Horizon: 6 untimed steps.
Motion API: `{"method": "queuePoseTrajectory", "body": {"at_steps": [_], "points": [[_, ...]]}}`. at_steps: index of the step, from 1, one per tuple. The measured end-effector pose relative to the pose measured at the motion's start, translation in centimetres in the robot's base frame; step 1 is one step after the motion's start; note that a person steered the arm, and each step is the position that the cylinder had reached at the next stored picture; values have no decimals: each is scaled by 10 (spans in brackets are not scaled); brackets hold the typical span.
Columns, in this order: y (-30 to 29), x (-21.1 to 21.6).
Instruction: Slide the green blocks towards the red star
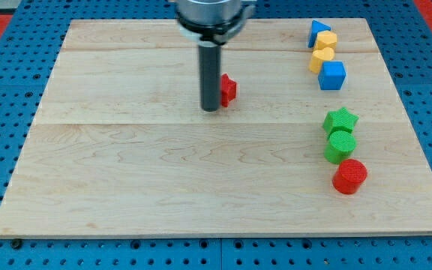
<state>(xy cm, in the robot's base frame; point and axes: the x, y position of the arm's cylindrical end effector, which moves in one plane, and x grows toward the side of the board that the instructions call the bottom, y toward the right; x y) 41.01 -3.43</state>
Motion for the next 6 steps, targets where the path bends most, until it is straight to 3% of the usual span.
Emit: {"method": "queuePoseTrajectory", "body": {"at_steps": [1, 3, 5, 6], "points": [[-33, 0], [92, 1], [289, 0], [286, 70]]}}
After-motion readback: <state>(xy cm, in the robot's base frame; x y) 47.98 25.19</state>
